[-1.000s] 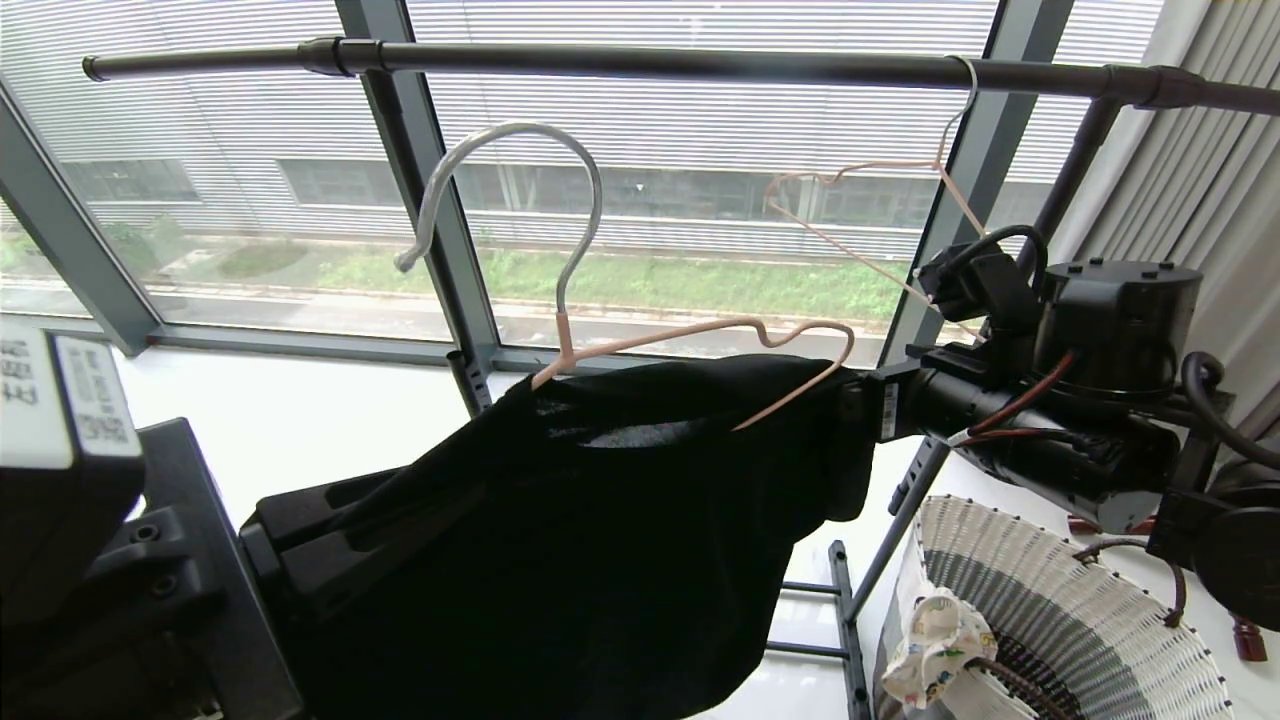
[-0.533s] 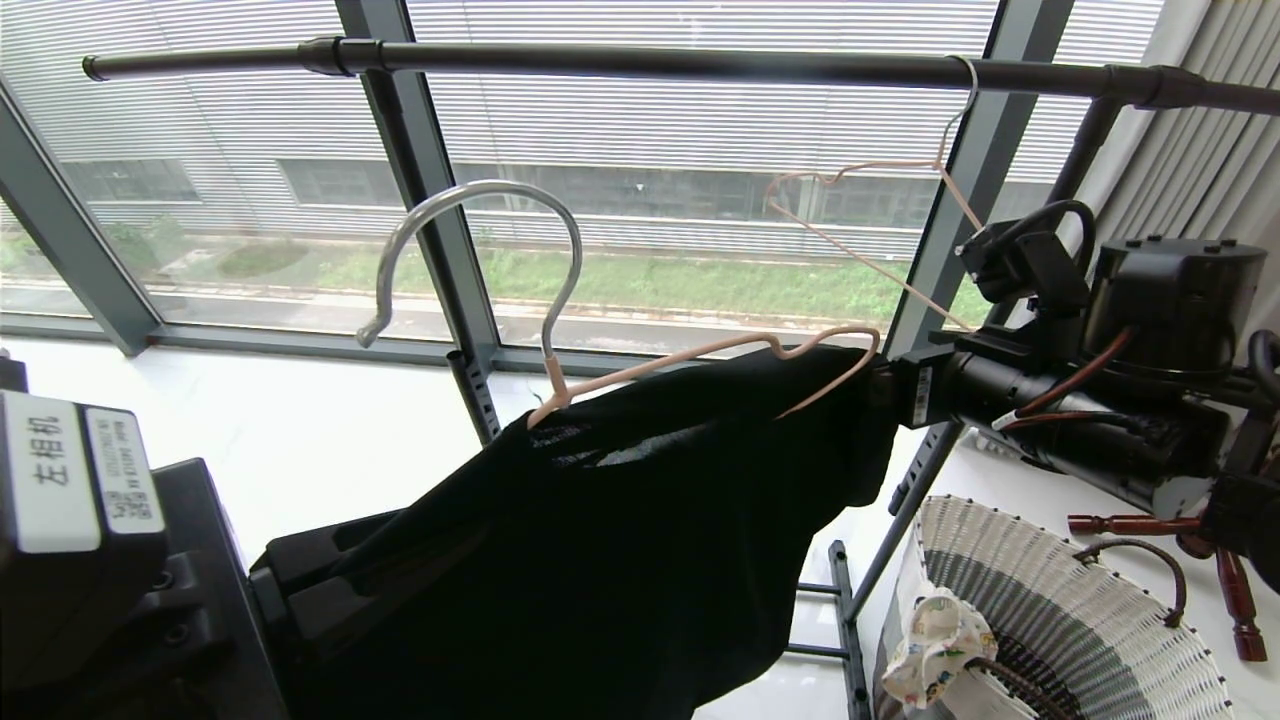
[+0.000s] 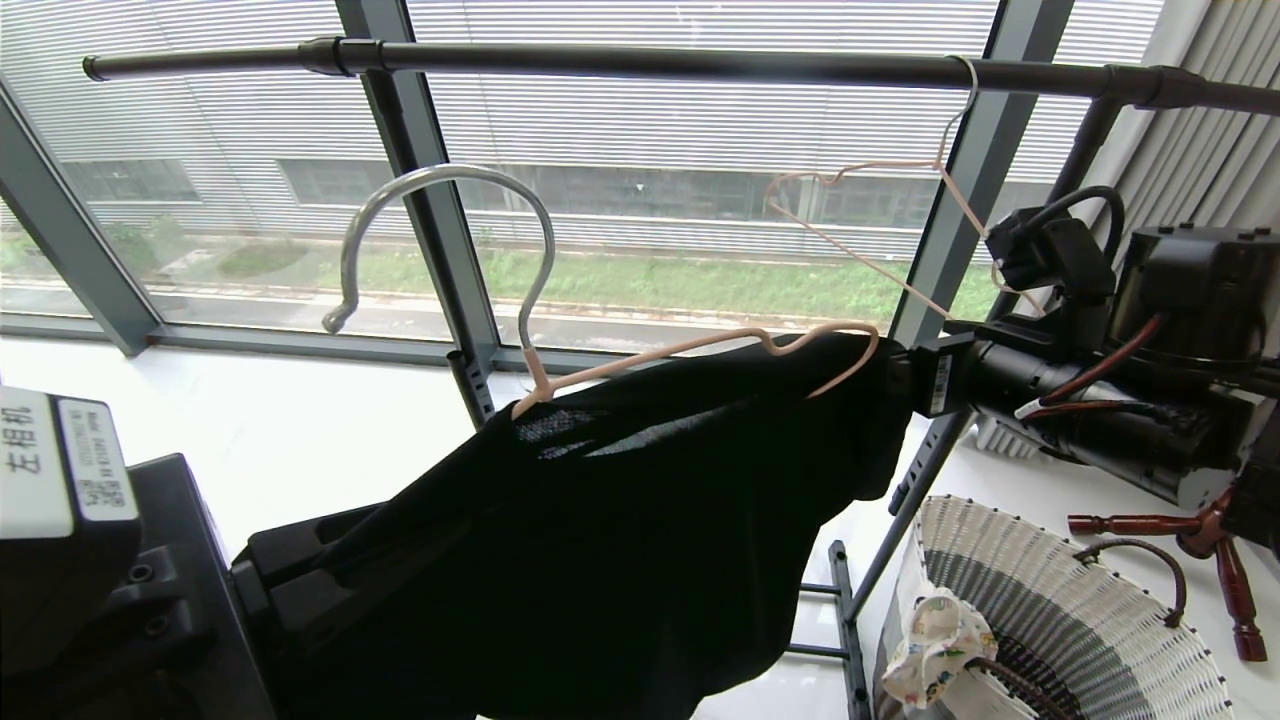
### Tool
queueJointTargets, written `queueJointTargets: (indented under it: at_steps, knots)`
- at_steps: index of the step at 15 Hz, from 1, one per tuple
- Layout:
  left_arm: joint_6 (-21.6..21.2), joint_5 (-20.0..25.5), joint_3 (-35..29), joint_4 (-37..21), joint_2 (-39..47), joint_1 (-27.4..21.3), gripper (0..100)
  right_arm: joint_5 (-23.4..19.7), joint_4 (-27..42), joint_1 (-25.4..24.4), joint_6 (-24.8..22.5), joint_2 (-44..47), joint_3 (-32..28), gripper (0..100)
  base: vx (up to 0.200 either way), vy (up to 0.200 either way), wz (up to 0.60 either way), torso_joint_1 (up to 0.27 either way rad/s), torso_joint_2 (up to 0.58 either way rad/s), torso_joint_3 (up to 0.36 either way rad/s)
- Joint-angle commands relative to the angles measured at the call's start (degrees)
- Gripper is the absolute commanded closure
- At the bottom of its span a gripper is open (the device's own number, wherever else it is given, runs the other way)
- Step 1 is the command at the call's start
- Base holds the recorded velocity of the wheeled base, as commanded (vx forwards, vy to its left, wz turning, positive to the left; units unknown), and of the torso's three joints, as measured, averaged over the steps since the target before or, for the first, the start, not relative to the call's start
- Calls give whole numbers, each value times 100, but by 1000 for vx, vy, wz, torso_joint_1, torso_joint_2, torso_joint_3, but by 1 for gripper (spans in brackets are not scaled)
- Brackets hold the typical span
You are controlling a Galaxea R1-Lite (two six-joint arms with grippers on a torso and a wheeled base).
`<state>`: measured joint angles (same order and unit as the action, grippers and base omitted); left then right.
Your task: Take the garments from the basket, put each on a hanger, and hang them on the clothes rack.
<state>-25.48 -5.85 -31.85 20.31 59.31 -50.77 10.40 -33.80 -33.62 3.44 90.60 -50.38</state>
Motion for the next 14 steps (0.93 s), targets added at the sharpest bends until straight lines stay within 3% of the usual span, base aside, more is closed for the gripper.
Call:
queueJointTargets:
  at_steps: [1,9,14]
  knots:
    - [-1,-4,4,-1,-33,15,100,-3,-3,5,-1,-60,2,0,0,0,0,0,0,0]
    - [-54,-4,390,-1,11,68,100,-249,41,57,17,-306,2,0,0,0,0,0,0,0]
    - [-98,-39,171,34,810,736,100,-1005,779,-39,17,-957,2,0,0,0,0,0,0,0]
